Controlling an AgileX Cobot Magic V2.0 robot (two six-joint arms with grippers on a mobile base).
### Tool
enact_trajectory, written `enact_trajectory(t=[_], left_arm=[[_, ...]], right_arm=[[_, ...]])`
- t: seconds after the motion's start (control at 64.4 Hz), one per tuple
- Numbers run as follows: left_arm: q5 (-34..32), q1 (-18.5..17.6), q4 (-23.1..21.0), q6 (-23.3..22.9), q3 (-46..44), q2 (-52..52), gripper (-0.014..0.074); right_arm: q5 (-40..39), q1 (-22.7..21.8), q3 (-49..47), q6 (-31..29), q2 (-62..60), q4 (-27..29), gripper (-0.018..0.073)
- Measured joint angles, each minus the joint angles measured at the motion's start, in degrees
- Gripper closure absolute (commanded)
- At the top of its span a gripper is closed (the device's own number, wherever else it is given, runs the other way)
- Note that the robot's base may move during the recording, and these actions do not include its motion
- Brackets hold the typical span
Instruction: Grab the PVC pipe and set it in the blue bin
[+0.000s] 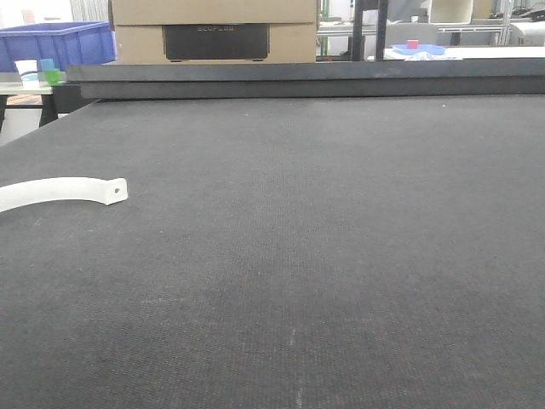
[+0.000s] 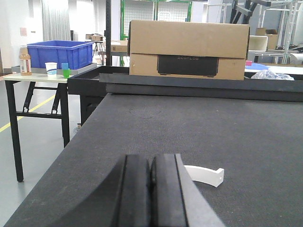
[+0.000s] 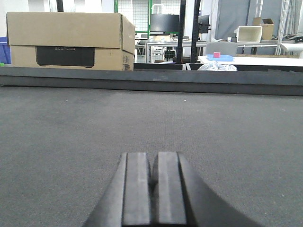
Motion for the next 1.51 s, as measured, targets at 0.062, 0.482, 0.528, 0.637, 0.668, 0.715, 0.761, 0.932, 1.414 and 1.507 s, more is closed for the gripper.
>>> enact_trajectory(t=[0.062, 0.482, 0.528, 0.637, 0.668, 0.715, 0.761, 0.932, 1.414, 1.507], left_arm=[[0.00, 0.00, 0.00, 0.00, 0.00, 0.00, 0.0707], [0.00, 0.00, 0.00, 0.00, 0.00, 0.00, 0.0707], [0.00, 0.00, 0.00, 0.00, 0.00, 0.00, 0.0707], [0.00, 0.00, 0.00, 0.00, 0.00, 0.00, 0.0707], [0.00, 0.00, 0.00, 0.00, 0.00, 0.00, 0.0707], [0.00, 0.00, 0.45, 0.00, 0.00, 0.00, 0.0707], [0.00, 0.00, 1.41, 0.00, 0.00, 0.00, 0.0707], [0.00, 0.00, 2.22, 0.00, 0.00, 0.00, 0.0707], [6.74, 0.14, 1.77, 0.00, -12.78, 1.08, 0.0707], [9.31, 0.14, 3.85, 0.00, -20.25, 6.08, 0.0707]], right_arm=[[0.00, 0.00, 0.00, 0.00, 0.00, 0.00, 0.0727], [0.00, 0.00, 0.00, 0.00, 0.00, 0.00, 0.0727], [0.00, 0.00, 0.00, 0.00, 0.00, 0.00, 0.0727], [0.00, 0.00, 0.00, 0.00, 0.00, 0.00, 0.0727], [0.00, 0.00, 0.00, 0.00, 0.00, 0.00, 0.0727], [0.00, 0.00, 0.00, 0.00, 0.00, 0.00, 0.0727], [0.00, 0.00, 0.00, 0.00, 0.00, 0.00, 0.0727], [0.00, 0.00, 0.00, 0.00, 0.00, 0.00, 0.0727], [5.14, 0.00, -13.73, 0.00, 0.17, 0.22, 0.0727], [7.27, 0.00, -19.37, 0.00, 3.67, -0.76, 0.0727]])
